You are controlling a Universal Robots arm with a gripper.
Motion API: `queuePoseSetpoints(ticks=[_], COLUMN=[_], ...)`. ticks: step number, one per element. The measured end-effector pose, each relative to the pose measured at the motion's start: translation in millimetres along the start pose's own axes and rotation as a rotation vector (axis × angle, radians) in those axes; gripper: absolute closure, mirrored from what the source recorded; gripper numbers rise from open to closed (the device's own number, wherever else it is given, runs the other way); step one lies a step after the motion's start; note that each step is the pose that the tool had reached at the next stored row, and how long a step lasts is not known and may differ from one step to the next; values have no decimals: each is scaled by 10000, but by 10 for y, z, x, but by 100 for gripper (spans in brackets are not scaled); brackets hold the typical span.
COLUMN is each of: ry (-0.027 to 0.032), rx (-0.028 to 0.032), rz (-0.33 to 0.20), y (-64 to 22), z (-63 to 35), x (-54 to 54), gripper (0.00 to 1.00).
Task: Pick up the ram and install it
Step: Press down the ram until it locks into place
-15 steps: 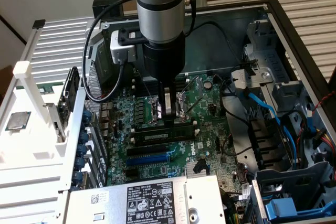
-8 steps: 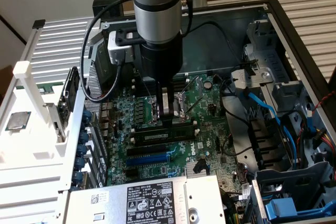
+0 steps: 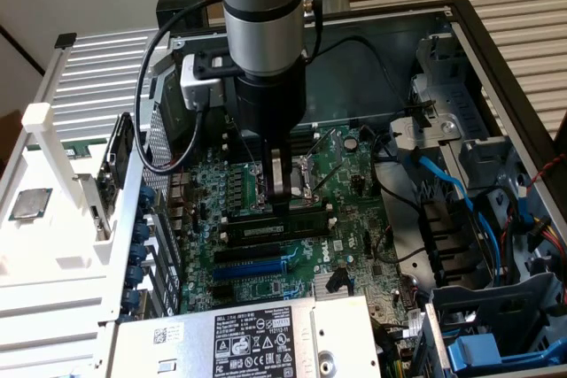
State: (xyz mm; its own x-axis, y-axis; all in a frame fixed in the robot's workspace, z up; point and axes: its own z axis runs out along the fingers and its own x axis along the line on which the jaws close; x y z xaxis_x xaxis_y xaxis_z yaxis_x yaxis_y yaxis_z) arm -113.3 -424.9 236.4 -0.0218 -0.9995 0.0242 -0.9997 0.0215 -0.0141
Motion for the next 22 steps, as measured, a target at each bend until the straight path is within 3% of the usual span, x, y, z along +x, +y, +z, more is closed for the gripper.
queuePoseSetpoints(ticks=[22], ry=[3], rx=[0], rz=[0], y=[1], z=[41], x=[4], gripper=[90])
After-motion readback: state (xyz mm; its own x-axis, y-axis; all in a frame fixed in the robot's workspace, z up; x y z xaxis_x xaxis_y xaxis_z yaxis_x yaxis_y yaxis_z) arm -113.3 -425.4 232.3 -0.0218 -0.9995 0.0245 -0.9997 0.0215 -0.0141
